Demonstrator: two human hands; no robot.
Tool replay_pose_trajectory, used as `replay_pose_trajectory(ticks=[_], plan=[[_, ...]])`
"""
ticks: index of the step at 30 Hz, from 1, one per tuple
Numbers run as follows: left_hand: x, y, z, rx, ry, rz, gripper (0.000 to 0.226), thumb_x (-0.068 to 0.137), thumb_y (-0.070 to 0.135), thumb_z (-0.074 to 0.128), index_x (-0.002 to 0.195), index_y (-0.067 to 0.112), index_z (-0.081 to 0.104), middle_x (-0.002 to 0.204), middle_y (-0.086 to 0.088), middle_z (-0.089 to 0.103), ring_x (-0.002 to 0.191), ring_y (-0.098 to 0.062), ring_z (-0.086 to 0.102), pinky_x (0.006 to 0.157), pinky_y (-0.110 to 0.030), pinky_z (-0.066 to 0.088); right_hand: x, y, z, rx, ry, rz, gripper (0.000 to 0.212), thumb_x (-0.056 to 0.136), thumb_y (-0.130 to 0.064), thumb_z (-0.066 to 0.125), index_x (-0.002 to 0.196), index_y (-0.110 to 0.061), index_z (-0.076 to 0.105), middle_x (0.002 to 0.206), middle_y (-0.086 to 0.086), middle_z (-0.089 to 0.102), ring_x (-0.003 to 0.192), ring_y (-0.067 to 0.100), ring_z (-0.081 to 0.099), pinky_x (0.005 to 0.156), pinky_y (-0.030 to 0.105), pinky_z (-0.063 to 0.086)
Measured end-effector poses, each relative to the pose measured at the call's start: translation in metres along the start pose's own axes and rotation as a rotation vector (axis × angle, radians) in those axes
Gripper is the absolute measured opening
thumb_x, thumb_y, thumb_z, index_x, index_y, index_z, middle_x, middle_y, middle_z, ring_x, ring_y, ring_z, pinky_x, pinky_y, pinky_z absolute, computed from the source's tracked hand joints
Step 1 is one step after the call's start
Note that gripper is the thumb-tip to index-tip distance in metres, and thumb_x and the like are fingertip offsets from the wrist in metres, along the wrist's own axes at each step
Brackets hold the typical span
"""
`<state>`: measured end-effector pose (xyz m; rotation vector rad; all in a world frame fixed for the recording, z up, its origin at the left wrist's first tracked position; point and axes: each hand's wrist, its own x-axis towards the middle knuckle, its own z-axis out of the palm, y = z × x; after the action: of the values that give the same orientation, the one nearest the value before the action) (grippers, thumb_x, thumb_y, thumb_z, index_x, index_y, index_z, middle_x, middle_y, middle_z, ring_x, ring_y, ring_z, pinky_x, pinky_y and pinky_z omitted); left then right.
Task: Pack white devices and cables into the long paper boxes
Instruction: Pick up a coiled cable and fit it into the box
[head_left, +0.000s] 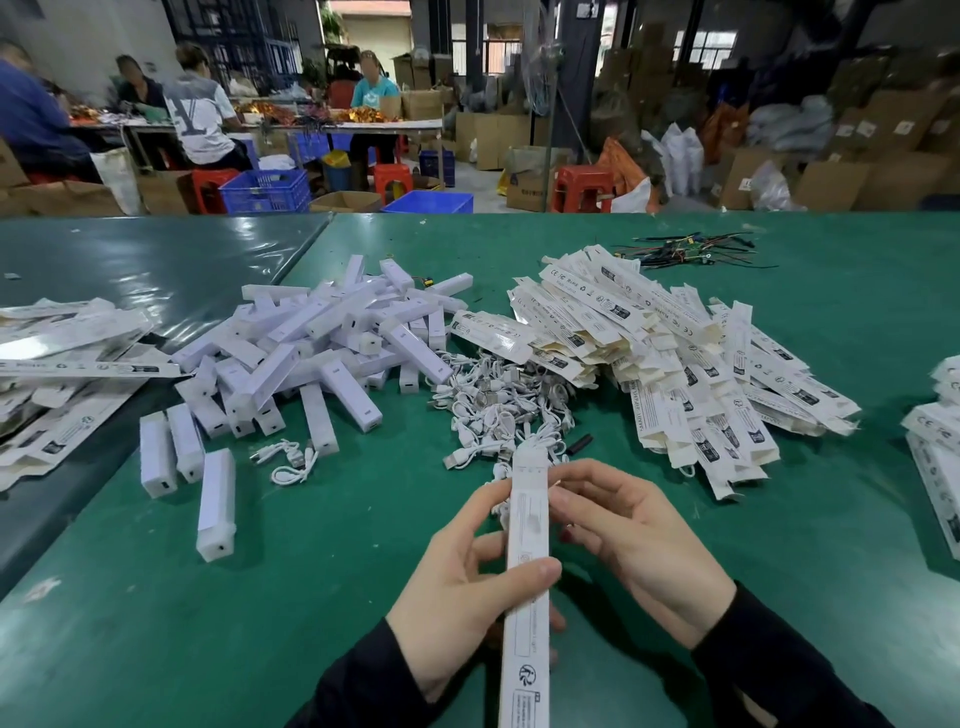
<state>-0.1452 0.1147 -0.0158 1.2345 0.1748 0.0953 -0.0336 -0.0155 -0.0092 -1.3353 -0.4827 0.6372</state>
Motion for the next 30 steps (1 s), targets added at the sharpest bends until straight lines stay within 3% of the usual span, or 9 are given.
replay_pose_trajectory(ticks=[3,7,11,14,17,20,23,26,30], plan=[[-0.001,0.001,0.001,0.009,0.011,0.022,0.053,0.071,0.004,0.075,0.117,0.026,0.061,0.083,-0.014,0.067,0.057,-0.036,0.063,0.049,-0.043,0.057,0.001,0.001,0.0,0.084,0.043,0.012,0.035,0.067,-0.018,0.075,0.097,-0.001,0.067,0.089,0.016,0.072,0.075,0.02,0.068,0.07,0.026,0.056],[0.0,0.001,-0.004,0.123,0.053,0.08,0.052,0.066,0.006,0.077,0.113,0.02,0.061,0.079,-0.01,0.071,0.056,-0.021,0.063,0.05,-0.03,0.054,-0.002,0.001,0.007,-0.001,-0.037,0.034,0.03,0.062,-0.03,0.079,0.081,-0.008,0.071,0.084,0.015,0.072,0.075,0.02,0.068,0.067,0.023,0.055],[0.001,-0.002,-0.001,0.207,0.048,0.102,0.05,0.066,0.007,0.075,0.112,0.022,0.062,0.076,-0.003,0.072,0.055,-0.009,0.059,0.054,-0.022,0.049,-0.002,0.007,0.011,-0.003,-0.021,0.075,0.054,0.06,-0.03,0.08,0.102,-0.001,0.063,0.095,0.024,0.073,0.081,0.027,0.069,0.07,0.028,0.057],[0.003,-0.006,0.0,0.195,0.056,0.092,0.065,0.067,0.008,0.071,0.126,0.028,0.053,0.073,0.002,0.07,0.052,-0.005,0.055,0.054,-0.018,0.046,0.0,0.007,0.011,0.072,0.015,0.085,0.058,0.059,-0.028,0.081,0.108,-0.001,0.064,0.099,0.023,0.073,0.088,0.032,0.071,0.078,0.033,0.058],[0.002,-0.001,0.001,0.144,0.021,0.051,0.072,0.073,0.016,0.075,0.136,0.034,0.044,0.079,0.001,0.071,0.053,-0.009,0.059,0.051,-0.021,0.049,0.0,0.005,0.009,0.134,0.017,0.083,0.048,0.063,-0.027,0.079,0.105,-0.006,0.072,0.105,0.018,0.073,0.091,0.03,0.071,0.077,0.031,0.06],[-0.001,0.009,0.0,-0.009,-0.035,-0.006,0.052,0.085,0.03,0.063,0.134,0.039,0.049,0.09,-0.013,0.072,0.056,-0.02,0.063,0.046,-0.029,0.054,-0.001,0.003,0.008,0.187,-0.034,0.104,0.039,0.068,-0.029,0.076,0.104,-0.014,0.075,0.104,0.011,0.073,0.085,0.021,0.068,0.069,0.028,0.055],[-0.004,0.013,-0.003,-0.132,-0.154,-0.021,0.047,0.092,0.029,0.058,0.135,0.047,0.048,0.091,-0.019,0.069,0.057,-0.029,0.062,0.046,-0.034,0.055,0.0,0.002,0.009,0.267,-0.078,0.13,0.033,0.071,-0.024,0.078,0.103,-0.014,0.075,0.091,0.01,0.07,0.069,0.016,0.062,0.064,0.028,0.045],[-0.004,0.011,-0.005,-0.197,-0.307,-0.016,0.055,0.089,0.026,0.056,0.136,0.051,0.042,0.09,-0.019,0.065,0.063,-0.032,0.065,0.053,-0.04,0.058,-0.004,-0.003,0.011,0.312,-0.148,0.118,0.041,0.078,-0.021,0.077,0.117,-0.012,0.066,0.081,0.011,0.066,0.047,0.013,0.051,0.055,0.024,0.04],[-0.003,0.008,-0.005,-0.16,-0.305,0.029,0.056,0.088,0.023,0.06,0.133,0.053,0.044,0.082,-0.015,0.057,0.051,-0.026,0.06,0.046,-0.034,0.055,-0.004,-0.006,0.012,0.299,-0.163,0.142,0.042,0.081,-0.019,0.064,0.118,0.0,0.061,0.094,0.016,0.069,0.063,0.015,0.064,0.058,0.022,0.05]])
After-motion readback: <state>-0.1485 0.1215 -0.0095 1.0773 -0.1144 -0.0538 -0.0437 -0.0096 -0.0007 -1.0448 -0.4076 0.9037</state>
